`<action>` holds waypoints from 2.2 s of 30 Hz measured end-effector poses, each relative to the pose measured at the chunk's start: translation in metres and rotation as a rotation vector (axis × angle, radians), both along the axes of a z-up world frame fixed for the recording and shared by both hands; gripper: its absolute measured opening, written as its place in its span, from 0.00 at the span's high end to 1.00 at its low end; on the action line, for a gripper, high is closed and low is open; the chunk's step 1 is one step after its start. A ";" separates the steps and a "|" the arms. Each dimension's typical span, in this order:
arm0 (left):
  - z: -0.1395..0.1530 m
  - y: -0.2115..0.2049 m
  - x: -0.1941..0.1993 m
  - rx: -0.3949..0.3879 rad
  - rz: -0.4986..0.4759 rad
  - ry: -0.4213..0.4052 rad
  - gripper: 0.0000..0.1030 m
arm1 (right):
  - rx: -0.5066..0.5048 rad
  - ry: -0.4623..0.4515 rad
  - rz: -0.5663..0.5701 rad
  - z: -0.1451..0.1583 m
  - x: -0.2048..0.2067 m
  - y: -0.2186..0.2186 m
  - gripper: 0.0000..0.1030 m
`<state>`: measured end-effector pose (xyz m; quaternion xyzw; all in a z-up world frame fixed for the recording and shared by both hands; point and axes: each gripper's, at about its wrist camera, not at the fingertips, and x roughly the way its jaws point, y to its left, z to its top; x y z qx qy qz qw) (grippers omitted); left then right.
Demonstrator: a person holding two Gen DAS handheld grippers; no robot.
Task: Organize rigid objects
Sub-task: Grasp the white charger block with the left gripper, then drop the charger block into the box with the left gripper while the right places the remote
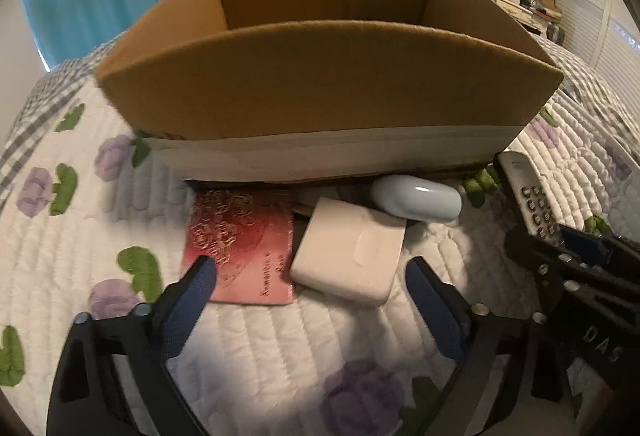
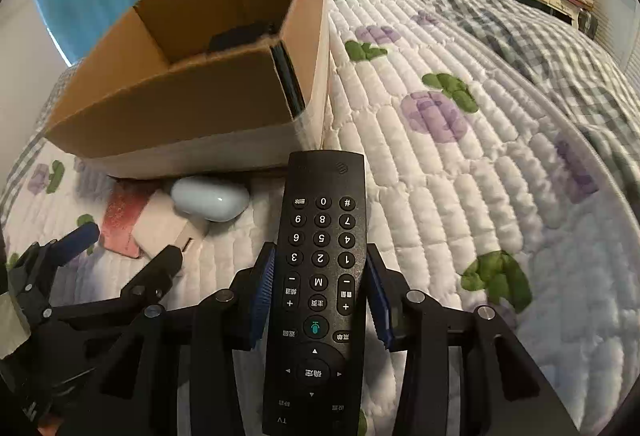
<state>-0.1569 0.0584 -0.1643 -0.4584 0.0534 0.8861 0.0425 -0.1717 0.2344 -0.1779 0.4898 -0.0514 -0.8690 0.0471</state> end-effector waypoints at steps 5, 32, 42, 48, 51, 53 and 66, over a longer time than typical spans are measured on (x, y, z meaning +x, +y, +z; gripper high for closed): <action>-0.008 0.019 0.002 -0.055 -0.077 0.017 0.45 | 0.006 -0.006 0.010 -0.004 -0.005 -0.005 0.60; 0.105 -0.008 0.070 -0.005 -0.063 0.166 0.49 | 0.010 0.156 0.024 0.063 0.063 -0.001 0.60; 0.138 -0.009 0.053 -0.011 -0.040 0.233 0.49 | 0.023 0.275 0.091 0.122 0.054 -0.006 0.60; 0.156 -0.014 0.012 -0.005 -0.010 0.253 0.49 | 0.030 0.347 0.137 0.159 0.018 -0.010 0.60; 0.163 -0.016 -0.014 0.003 0.001 0.261 0.49 | 0.039 0.378 0.160 0.175 -0.007 -0.015 0.60; 0.162 -0.015 -0.035 -0.014 0.013 0.266 0.49 | 0.050 0.392 0.172 0.182 -0.024 -0.019 0.60; 0.097 -0.012 -0.115 -0.037 0.044 0.144 0.49 | 0.099 0.333 0.233 0.136 -0.100 -0.042 0.60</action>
